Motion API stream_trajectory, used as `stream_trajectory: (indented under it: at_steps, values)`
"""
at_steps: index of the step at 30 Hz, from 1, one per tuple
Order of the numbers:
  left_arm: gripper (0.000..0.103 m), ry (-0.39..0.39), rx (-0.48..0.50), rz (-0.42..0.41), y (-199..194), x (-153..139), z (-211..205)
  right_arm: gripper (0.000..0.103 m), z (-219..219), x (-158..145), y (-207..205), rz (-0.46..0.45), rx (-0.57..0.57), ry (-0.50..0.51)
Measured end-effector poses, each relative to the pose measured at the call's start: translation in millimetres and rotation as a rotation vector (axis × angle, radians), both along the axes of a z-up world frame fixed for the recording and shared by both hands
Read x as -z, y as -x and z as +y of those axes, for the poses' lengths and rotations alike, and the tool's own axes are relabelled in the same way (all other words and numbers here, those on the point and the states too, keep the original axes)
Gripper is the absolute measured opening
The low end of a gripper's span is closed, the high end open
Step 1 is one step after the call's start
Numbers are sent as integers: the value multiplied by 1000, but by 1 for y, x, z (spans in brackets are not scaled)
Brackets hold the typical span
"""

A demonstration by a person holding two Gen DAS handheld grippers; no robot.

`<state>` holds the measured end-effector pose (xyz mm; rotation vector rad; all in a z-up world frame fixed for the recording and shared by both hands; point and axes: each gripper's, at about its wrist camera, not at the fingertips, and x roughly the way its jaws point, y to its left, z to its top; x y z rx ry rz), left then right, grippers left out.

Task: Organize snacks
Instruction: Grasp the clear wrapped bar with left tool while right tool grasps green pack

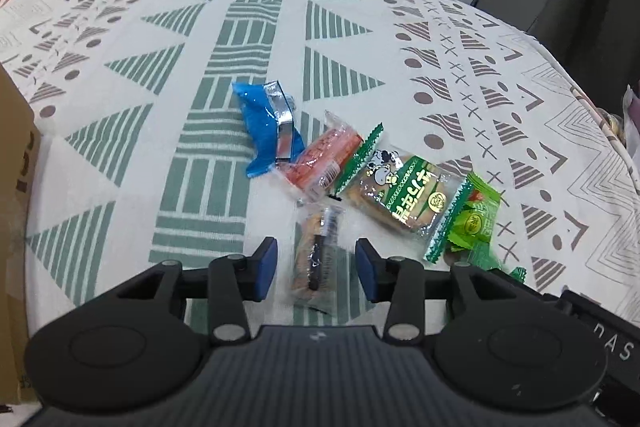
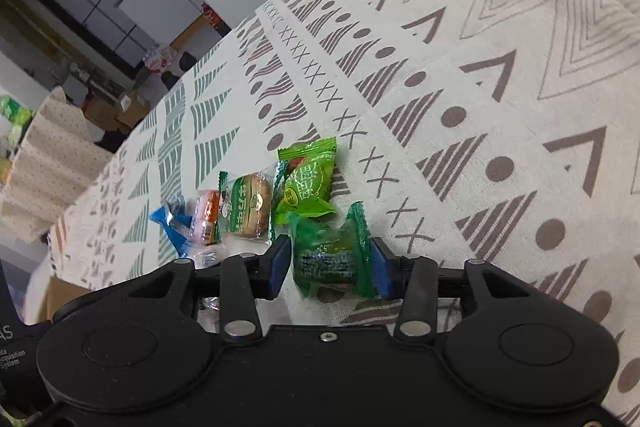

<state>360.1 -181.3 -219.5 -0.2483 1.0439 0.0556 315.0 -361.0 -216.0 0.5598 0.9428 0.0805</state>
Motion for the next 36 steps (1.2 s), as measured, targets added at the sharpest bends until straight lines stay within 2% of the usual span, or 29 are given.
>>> stream_trajectory:
  at_steps: [1,2,3,4,6,8,9,10,12,18,26,36]
  values:
    - [39,-15,5,-2,0,0,-2,57,2,0,-1,0,-9,5]
    - [34,-30,4,1,0,0,-3,62,4,1,-2,-5,-17,10]
    - [25,-37,-3,2,0,0,-3,66,5,1,-3,-11,-21,14]
    - [20,-41,-10,6,0,0,-1,66,7,1,-5,-14,-25,22]
    - [18,-37,-11,11,0,-1,1,66,10,3,-8,-17,-28,42]
    - [17,-37,-6,12,0,-3,3,61,12,4,-8,-24,-33,57]
    - [17,-35,-9,10,1,-4,4,47,13,4,-8,-26,-40,70]
    - [17,-30,-15,7,3,-6,6,39,13,5,-8,-23,-46,71]
    - [17,-23,-19,-5,7,-10,8,36,10,4,-6,-21,-31,44]
    - [17,-9,-18,-20,25,-27,15,35,1,-3,9,-33,-5,28]
    - [17,8,-35,-43,57,-58,30,35,4,-26,37,-82,-20,27]
    - [17,37,-61,-96,98,-97,53,35,26,-66,77,-160,-57,29]
